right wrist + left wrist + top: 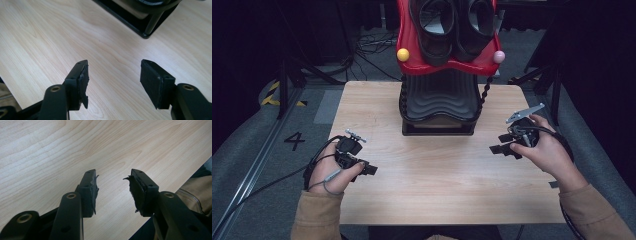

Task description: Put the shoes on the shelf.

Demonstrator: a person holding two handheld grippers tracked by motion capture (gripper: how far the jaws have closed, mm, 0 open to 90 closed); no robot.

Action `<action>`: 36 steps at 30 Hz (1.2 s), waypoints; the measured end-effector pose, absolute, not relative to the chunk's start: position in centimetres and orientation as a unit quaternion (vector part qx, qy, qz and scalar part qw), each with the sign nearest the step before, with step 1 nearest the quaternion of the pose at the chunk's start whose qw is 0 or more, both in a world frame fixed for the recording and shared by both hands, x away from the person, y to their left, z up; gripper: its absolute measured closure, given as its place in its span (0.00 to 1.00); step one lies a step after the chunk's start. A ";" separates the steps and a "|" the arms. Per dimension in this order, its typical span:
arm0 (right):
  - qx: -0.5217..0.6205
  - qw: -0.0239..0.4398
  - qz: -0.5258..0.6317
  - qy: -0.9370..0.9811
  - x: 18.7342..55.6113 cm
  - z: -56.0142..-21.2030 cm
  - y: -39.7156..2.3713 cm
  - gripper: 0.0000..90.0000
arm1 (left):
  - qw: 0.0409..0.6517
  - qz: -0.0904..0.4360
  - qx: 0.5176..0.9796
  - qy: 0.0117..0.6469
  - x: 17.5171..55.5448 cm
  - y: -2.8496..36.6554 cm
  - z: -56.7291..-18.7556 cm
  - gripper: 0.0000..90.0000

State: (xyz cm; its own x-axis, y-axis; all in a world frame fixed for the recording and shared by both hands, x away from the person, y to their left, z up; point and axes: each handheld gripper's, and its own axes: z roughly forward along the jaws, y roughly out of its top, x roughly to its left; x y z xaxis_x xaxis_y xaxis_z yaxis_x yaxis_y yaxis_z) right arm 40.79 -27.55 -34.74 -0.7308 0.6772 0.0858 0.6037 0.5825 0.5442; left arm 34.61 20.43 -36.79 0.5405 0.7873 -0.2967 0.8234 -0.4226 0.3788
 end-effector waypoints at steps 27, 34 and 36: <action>0.350 0.045 0.231 0.907 41.2 -42.9 -27.7 0.44 | 0.229 -0.043 0.852 0.470 35.0 19.7 -38.0 0.64; 0.345 0.036 0.189 0.919 41.1 -44.2 -27.8 0.43 | 0.225 -0.046 0.852 0.470 35.1 19.6 -38.1 0.63; 0.345 0.035 0.179 0.921 41.0 -44.4 -27.9 0.43 | 0.223 -0.048 0.853 0.470 35.1 19.7 -38.1 0.63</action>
